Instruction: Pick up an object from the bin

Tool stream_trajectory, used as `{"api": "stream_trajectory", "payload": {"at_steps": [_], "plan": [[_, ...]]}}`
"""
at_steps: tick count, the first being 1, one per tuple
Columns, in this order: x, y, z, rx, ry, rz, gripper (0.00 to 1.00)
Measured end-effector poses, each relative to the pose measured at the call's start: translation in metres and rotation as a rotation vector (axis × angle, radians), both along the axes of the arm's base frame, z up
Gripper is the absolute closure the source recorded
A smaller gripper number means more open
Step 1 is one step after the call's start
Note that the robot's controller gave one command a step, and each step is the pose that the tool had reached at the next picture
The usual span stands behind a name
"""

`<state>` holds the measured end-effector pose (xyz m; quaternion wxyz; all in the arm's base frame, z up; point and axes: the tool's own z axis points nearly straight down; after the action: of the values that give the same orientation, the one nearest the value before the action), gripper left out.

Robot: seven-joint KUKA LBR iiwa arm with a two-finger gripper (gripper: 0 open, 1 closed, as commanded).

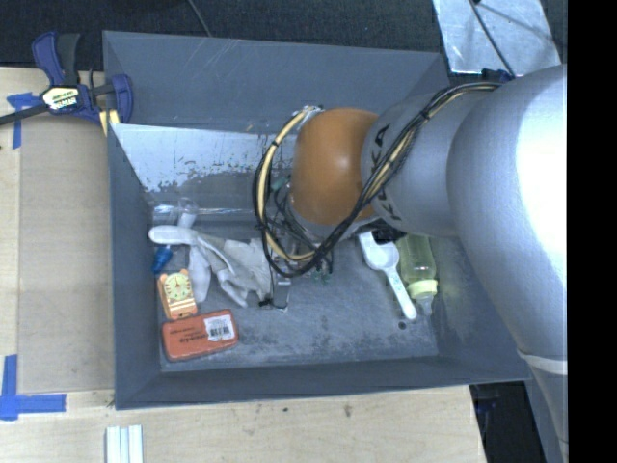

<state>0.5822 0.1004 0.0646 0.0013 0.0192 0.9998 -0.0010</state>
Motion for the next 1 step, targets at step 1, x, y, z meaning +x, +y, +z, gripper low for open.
{"api": "stream_trajectory", "payload": {"at_steps": [1], "plan": [[-0.0021, 0.0058, 0.0289, 0.002, 0.001, -0.011, 0.00]]}}
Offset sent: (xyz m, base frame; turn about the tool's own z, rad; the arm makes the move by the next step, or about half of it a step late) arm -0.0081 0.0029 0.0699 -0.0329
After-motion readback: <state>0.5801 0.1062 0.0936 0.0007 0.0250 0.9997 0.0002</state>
